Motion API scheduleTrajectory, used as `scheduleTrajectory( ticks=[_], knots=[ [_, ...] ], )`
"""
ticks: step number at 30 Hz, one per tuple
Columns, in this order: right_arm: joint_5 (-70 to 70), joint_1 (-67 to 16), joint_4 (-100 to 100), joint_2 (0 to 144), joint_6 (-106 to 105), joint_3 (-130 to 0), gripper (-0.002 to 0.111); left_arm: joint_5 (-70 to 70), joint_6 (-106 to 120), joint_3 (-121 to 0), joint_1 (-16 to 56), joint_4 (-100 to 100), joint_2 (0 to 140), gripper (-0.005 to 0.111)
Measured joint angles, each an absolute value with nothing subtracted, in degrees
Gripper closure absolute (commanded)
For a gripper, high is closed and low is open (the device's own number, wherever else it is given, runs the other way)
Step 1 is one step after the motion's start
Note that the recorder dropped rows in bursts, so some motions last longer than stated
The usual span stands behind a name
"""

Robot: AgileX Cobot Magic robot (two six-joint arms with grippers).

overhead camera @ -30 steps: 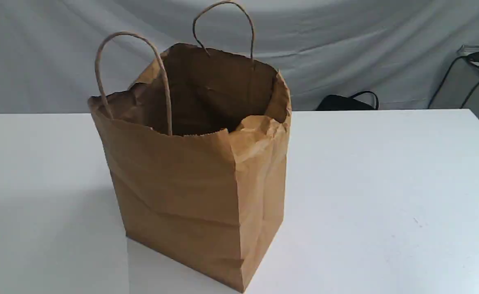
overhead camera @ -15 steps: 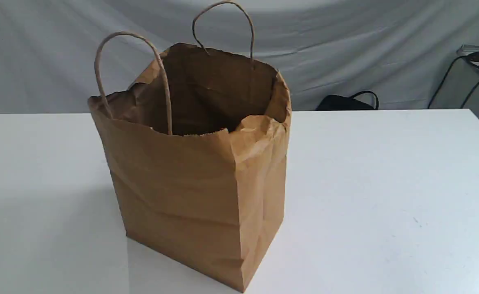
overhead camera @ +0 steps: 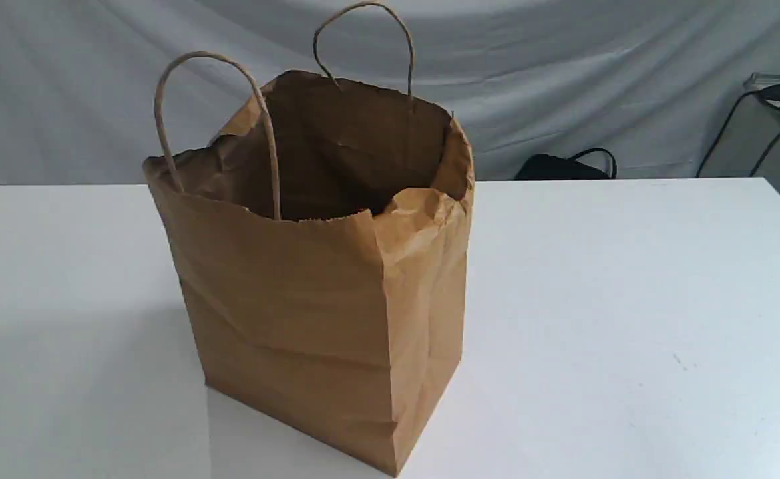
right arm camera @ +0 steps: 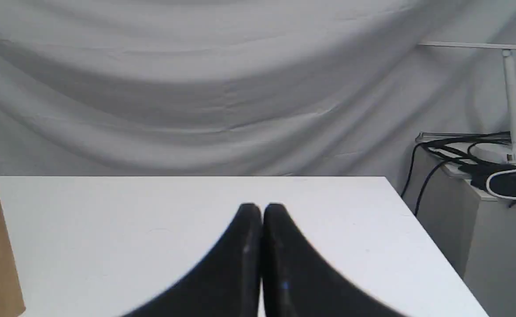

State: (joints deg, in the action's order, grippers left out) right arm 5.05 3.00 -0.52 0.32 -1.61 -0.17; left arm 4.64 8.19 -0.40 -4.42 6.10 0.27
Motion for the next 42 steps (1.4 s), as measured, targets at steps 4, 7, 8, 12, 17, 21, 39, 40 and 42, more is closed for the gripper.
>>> scheduleTrajectory(
  ticks=[4, 7, 8, 12, 17, 21, 39, 40, 42],
  knots=[
    [5.1, 3.0, -0.5, 0.3, -1.6, -0.2, 0.108, 4.3, 3.7, -0.4, -4.4, 1.9, 0.3, 0.107],
    [5.1, 3.0, -0.5, 0.3, -1.6, -0.2, 0.108, 4.3, 2.5, -0.4, -4.4, 1.5, 0.3, 0.107],
    [5.1, 3.0, -0.5, 0.3, -1.6, -0.2, 0.108, 4.3, 2.3, -0.4, -4.4, 1.5, 0.3, 0.107],
    [5.1, 3.0, -0.5, 0.3, -1.6, -0.2, 0.108, 4.3, 2.1, -0.4, -4.4, 1.1, 0.3, 0.107],
    [5.1, 3.0, -0.5, 0.3, -1.6, -0.2, 0.108, 4.3, 2.0, -0.4, -4.4, 1.1, 0.3, 0.107],
    [5.1, 3.0, -0.5, 0.3, -1.5, -0.2, 0.108, 4.3, 2.0, -0.4, -4.4, 1.0, 0.3, 0.107],
    [5.1, 3.0, -0.5, 0.3, -1.5, -0.2, 0.108, 4.2, 2.0, -0.4, -4.4, 0.9, 0.3, 0.107],
    [5.1, 3.0, -0.5, 0.3, -1.5, -0.2, 0.108, 4.2, 2.0, -0.4, -4.4, 0.9, 0.3, 0.107],
    [5.1, 3.0, -0.5, 0.3, -1.5, -0.2, 0.108, 4.2, 2.0, -0.4, -4.4, 0.9, 0.3, 0.107]
  ],
)
